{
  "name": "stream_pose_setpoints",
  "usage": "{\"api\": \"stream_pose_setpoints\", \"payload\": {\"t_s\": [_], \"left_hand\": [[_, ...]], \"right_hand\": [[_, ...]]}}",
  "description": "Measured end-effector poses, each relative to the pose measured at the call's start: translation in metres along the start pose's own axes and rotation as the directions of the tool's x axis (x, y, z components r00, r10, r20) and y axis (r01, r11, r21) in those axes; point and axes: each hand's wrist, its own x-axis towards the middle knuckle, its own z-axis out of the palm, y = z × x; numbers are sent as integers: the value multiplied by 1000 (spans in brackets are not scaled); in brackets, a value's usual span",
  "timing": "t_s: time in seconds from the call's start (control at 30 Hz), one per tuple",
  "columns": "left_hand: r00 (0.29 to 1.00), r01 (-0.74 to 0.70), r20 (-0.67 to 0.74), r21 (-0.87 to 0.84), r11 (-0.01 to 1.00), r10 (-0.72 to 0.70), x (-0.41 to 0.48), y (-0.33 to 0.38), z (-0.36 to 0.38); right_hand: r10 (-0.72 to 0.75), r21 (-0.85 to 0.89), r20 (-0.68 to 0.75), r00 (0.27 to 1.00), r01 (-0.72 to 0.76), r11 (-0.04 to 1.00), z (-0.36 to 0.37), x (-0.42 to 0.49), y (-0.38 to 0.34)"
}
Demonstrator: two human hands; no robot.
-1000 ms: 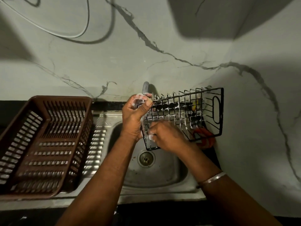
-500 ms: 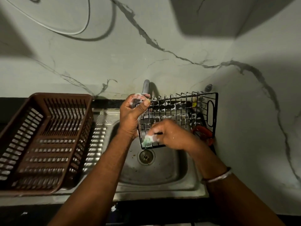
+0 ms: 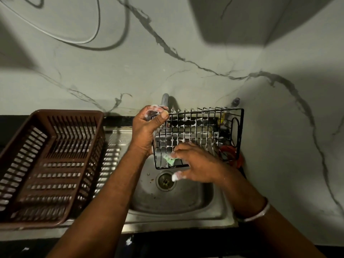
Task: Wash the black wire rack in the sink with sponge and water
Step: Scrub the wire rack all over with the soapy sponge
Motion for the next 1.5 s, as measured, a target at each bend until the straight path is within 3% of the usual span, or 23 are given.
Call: {"api": "stream_pose_setpoints", "payload": {"t_s": [0.1,0.2,0.33,0.53,0.6,0.7,0.77,0.9,1.0,1.07,1.17,1.23,1.3,1.33,1.4,1.5], "left_hand": [[999,47,-2,-30,998,-48,2,5,2],[992,110,58,42,993,-112,4,16,10],[943,94,288,255,962,-168,2,32,21],[873,-52,437,528,848,-218,-9,36,31],[880,-22,399,577,816,-258,-13,32,27],[951,149,163,502,852,-262,-26,17,21],[968,217,17,441,871,-250,-30,7,15],[978,189,37,268,945,-207,-32,6,4],[988,124,54,256,959,-142,-37,8,-8],[989,124,49,231,965,-138,-37,6,-18],[984,148,67,202,968,-164,-38,5,-24],[979,174,74,161,972,-188,-43,6,-20],[977,185,78,139,973,-197,-44,4,-18],[978,179,84,130,975,-191,-44,3,-17],[981,152,102,125,981,-165,-44,2,-15],[991,99,79,88,991,-106,-43,1,-17]], "right_hand": [[-170,-243,-206,964,118,963,9,-5,-2],[-282,-270,-389,877,184,945,28,-6,-3],[-252,-173,-584,772,185,967,44,4,-14],[-148,-155,-644,751,61,986,54,6,-35],[-93,-115,-681,726,19,993,52,10,-37],[-58,-110,-727,685,-33,993,44,16,-37],[-75,-109,-705,706,-3,994,43,20,-37],[-4,161,-562,827,114,980,43,23,-41],[98,553,-251,963,59,831,23,14,-34],[91,730,-85,992,0,684,10,10,-25],[233,791,-145,962,-29,612,4,18,-20],[413,800,-266,871,-40,599,0,24,-22],[445,641,-510,736,-19,767,-1,30,-24],[361,511,-587,725,-14,859,0,31,-28],[216,400,-546,809,25,916,6,30,-40],[171,516,-345,923,34,856,2,22,-44]]}}
